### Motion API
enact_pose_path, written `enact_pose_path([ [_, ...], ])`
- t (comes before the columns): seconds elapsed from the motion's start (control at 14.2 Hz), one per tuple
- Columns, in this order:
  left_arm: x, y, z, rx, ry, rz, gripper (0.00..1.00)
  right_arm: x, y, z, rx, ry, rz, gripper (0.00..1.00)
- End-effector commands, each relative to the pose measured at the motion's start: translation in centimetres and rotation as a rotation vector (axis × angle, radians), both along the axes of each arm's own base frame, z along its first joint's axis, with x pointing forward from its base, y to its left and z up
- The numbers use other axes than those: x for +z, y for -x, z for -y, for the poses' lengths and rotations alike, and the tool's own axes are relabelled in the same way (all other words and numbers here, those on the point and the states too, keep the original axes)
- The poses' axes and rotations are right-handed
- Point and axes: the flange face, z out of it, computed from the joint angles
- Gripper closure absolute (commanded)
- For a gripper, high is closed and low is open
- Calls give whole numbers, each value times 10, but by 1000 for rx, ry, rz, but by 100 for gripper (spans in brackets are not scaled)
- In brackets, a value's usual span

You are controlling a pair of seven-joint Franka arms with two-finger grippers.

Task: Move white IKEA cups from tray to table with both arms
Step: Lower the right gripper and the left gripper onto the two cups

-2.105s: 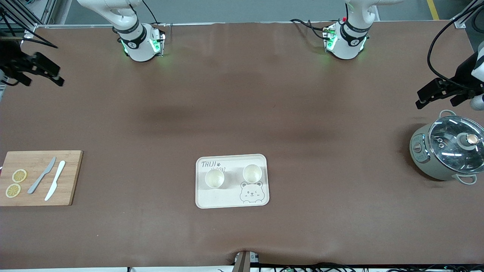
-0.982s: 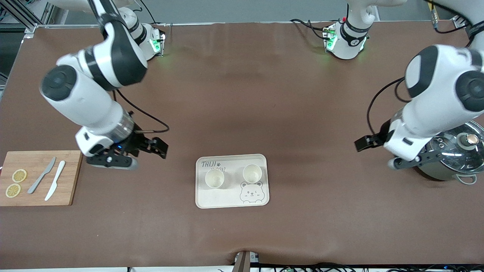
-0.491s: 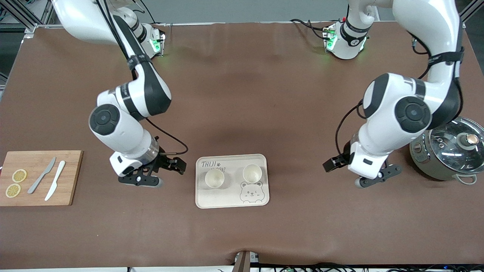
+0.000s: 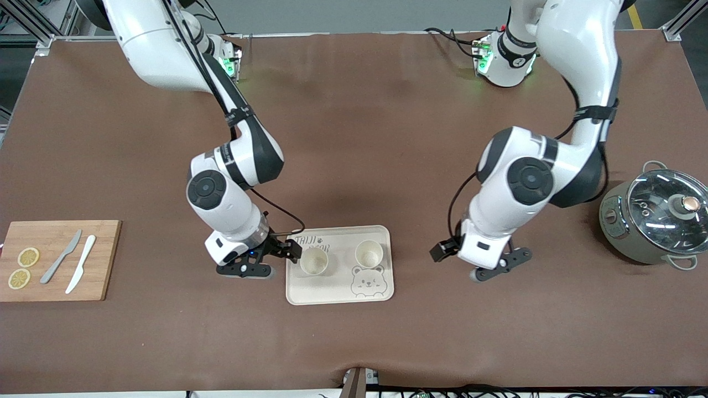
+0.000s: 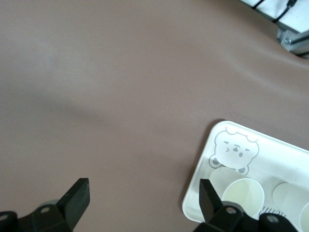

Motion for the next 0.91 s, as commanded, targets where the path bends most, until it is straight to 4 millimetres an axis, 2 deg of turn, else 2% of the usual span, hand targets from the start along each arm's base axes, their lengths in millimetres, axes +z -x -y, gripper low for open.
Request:
enact_pose_path([
  [0.0,-13,4,40,13,-28,34,0,-12,-4,-9,-5,3,10,0],
  [0.28,-44,21,89,18,-85,77,0,-38,-1,-18,6,6,11,0],
  [0.56,-85,32,119,29,-101,108,0,-68,1,-27,15,-1,33,0],
  [0.7,-95,38,129,20,-112,109,0,-83,2,-28,16,-1,39,0],
  [0.84,-107,36,136,31,-107,118,0,-98,2,-29,15,-5,52,0],
])
